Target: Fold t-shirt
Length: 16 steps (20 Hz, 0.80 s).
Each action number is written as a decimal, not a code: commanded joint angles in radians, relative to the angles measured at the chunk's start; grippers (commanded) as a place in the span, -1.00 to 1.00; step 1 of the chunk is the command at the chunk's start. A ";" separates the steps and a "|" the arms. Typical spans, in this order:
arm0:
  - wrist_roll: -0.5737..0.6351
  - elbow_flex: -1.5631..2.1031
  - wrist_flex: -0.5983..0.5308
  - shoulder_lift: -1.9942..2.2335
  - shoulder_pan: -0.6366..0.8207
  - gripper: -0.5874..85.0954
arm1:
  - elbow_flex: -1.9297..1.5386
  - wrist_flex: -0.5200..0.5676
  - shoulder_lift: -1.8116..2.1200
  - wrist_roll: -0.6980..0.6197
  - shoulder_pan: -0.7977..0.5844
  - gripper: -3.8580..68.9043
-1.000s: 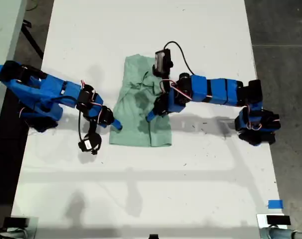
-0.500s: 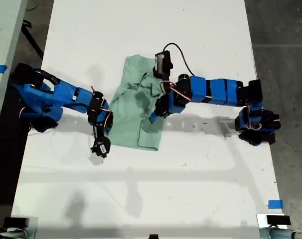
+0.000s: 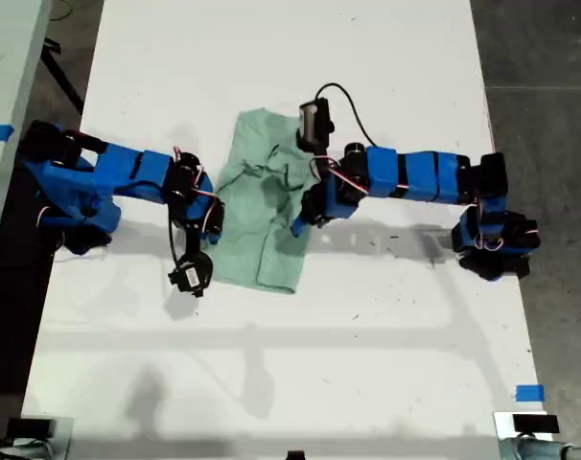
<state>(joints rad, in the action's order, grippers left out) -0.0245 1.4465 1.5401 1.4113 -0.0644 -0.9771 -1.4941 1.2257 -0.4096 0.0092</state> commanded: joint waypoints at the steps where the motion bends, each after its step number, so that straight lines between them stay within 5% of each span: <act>1: 0.043 -0.334 0.051 -0.193 -0.018 -0.99 | -0.023 0.012 0.132 0.014 0.003 -0.31; 3: 0.074 -0.661 0.117 -0.449 -0.025 -0.99 | -0.063 0.018 0.170 0.021 0.002 -0.32; 9: 0.190 -0.712 -0.103 -0.588 0.008 -0.98 | -0.202 0.049 0.282 0.040 -0.008 -0.34; 11: 0.245 -0.712 -0.138 -0.581 -0.006 -0.43 | -0.225 0.057 0.298 0.038 -0.012 -0.34; 14: 0.316 -0.710 -0.067 -0.462 -0.025 -0.09 | -0.256 0.075 0.311 0.041 -0.017 -0.35; 16: 0.362 -0.687 0.017 -0.281 -0.026 -0.09 | -0.273 0.078 0.318 0.043 -0.018 -0.36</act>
<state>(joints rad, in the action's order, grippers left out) 0.3053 0.7915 1.4910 0.9035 -0.0752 -1.2548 -1.4404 1.4542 -0.3758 0.0077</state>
